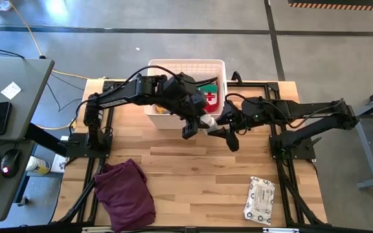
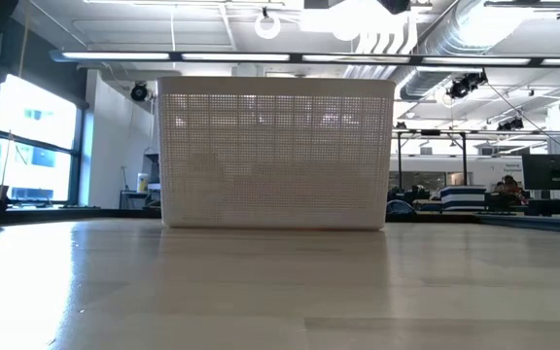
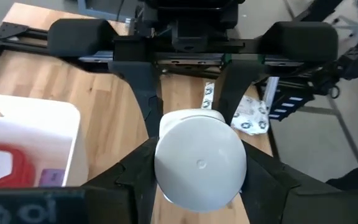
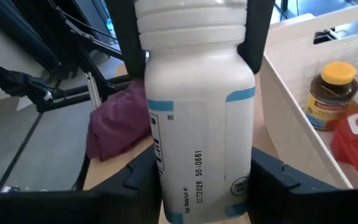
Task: Pick & place medical supplies in basket/bin
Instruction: Put the white medicine bottle into the white bin, then put the mailer bag into the white bin
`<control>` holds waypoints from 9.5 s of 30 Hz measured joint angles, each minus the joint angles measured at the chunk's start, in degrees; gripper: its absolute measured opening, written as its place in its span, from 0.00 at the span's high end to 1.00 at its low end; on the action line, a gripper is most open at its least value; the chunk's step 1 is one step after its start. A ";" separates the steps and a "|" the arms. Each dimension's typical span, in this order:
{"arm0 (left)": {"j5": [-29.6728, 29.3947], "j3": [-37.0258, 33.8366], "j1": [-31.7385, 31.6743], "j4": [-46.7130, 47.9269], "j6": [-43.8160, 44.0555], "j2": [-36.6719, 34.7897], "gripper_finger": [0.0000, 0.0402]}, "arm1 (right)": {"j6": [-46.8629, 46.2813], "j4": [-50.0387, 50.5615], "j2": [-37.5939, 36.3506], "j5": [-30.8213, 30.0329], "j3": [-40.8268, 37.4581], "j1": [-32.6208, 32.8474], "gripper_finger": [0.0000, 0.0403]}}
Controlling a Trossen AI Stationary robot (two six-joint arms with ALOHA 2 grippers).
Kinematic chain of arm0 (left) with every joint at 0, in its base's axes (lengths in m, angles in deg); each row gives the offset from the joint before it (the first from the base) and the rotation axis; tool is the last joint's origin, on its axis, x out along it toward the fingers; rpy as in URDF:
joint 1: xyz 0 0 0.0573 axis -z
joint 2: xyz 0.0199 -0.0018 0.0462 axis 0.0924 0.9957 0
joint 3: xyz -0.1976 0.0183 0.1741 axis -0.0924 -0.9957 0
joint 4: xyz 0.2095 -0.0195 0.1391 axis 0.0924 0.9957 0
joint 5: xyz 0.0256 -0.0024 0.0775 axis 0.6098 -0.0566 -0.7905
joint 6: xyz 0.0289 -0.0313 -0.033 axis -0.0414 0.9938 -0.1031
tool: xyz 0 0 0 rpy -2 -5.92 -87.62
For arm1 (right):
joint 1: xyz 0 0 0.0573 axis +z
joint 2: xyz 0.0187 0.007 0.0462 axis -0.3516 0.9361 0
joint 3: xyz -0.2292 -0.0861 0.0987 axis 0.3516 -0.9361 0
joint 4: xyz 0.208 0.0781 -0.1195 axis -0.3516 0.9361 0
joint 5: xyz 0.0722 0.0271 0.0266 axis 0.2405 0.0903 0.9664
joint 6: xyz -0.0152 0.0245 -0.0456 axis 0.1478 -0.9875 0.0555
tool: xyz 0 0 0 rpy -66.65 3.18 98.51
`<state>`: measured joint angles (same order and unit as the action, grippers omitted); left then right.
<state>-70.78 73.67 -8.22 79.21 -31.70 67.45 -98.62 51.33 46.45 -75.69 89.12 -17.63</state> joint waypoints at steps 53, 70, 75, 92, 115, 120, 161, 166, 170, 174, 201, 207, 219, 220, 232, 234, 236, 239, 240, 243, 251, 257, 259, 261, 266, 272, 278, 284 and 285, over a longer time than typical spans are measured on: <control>-3.87 -47.85 -25.26 -7.39 -16.50 -10.13 0.48 | -1.84 14.62 -12.26 -14.07 -0.13 -23.88 0.36; -5.44 -52.04 -27.79 -6.60 -8.85 -9.41 0.46 | -2.18 14.59 -12.11 -10.34 -0.19 -27.75 0.36; -5.40 -52.13 -27.71 -5.65 -7.38 -7.75 0.47 | -2.14 14.58 -11.76 -10.39 -0.19 -27.73 0.36; -7.28 -52.85 -26.93 -6.90 -7.13 -5.57 0.40 | -1.90 14.54 -10.16 -9.88 -0.22 -27.73 0.36; -3.40 -46.80 -27.12 1.22 -5.87 -5.45 0.06 | -1.63 17.04 -10.19 -5.48 -0.21 -27.73 0.36; -5.44 -41.11 -27.03 4.53 -6.10 -5.47 0.12 | -2.04 26.01 -10.19 -2.78 -0.21 -27.73 0.36; -16.41 -4.90 -2.65 10.89 25.20 -5.58 0.16 | -9.84 36.42 -22.60 39.54 -38.57 -4.71 0.36; -17.60 -4.92 0.43 10.61 28.09 -5.58 0.16 | -15.77 22.67 -26.34 37.82 -42.85 2.16 0.36; -17.79 -4.87 2.35 10.48 30.36 -5.58 0.16 | -18.72 13.82 -26.92 33.65 -46.15 6.23 0.36; -17.80 -4.87 4.15 10.52 32.48 -5.58 0.16 | -21.11 9.42 -26.88 29.63 -48.78 9.50 0.36; -18.22 -4.85 4.81 11.02 32.68 -5.58 0.16 | -39.52 -11.23 -26.84 19.10 -59.91 25.45 0.36; -18.20 -4.85 4.81 11.04 32.29 -5.57 0.16 | -40.05 -11.96 -26.77 16.01 -59.88 28.42 0.36; -18.16 -4.85 4.81 11.02 31.61 -5.56 0.16 | -39.49 -11.82 -26.75 12.86 -59.88 30.60 0.47; -18.16 -4.85 4.81 11.04 31.61 -5.56 0.16 | -39.29 -11.82 -26.75 13.01 -59.88 30.60 0.50; -19.22 -4.84 4.81 11.02 31.07 -5.56 0.16 | -36.99 -11.95 -26.77 15.23 -59.82 30.58 0.98; -19.38 -4.83 4.77 11.02 30.15 -5.56 0.16 | -38.11 -12.00 -26.92 15.25 -59.82 30.58 0.97; -19.49 -4.83 4.77 10.99 29.07 -5.56 0.16 | -39.40 -12.67 -27.38 15.15 -59.84 30.53 0.98; -19.55 -4.83 4.31 10.88 27.37 -5.53 0.16 | -41.55 -13.77 -28.96 13.22 -58.88 30.09 0.99; -19.45 -4.83 4.04 10.82 27.02 -5.53 0.16 | -41.91 -13.82 -29.60 11.96 -58.03 29.79 0.99; -19.62 -4.83 3.44 10.68 26.69 -5.53 0.16 | -41.12 -13.36 -31.57 7.48 -54.68 28.38 1.00; -19.91 -4.83 1.36 10.24 24.32 -5.53 0.16 | -32.33 -8.93 -32.21 2.44 -42.67 19.42 1.00; -21.09 -4.83 -1.57 13.18 23.35 -5.53 0.16 | -23.03 -5.03 -30.28 4.45 -30.76 10.59 1.00; -20.95 -4.83 -2.45 13.47 21.89 -5.53 0.16 | -20.42 -5.11 -29.07 6.87 -26.64 8.07 1.00; -20.76 -4.83 -3.54 13.81 20.28 -5.53 0.16 | -17.80 -5.08 -27.14 9.15 -22.53 5.64 1.00; -20.59 -4.82 -6.49 13.82 16.39 -6.02 0.16 | -11.73 -4.84 -19.46 14.20 -12.54 -1.08 1.00; -21.92 -4.81 -10.64 13.80 11.72 -8.42 0.16 | -6.02 -4.76 -7.91 15.45 -1.25 -11.31 1.00; -23.30 -4.81 -17.41 11.19 8.61 -11.84 0.16 | -5.07 -9.43 3.36 21.18 7.11 -21.80 1.00; -21.85 -4.79 -23.38 8.95 2.36 -13.18 0.16 | -5.02 -12.60 14.58 27.08 15.89 -28.86 1.00; -21.24 -4.83 -24.45 9.23 1.53 -13.18 0.16 | -5.04 -12.49 16.47 27.76 17.04 -29.85 1.00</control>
<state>-92.02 68.84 -32.67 88.44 -30.17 54.26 -103.66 38.84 62.92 -47.93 106.16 -47.48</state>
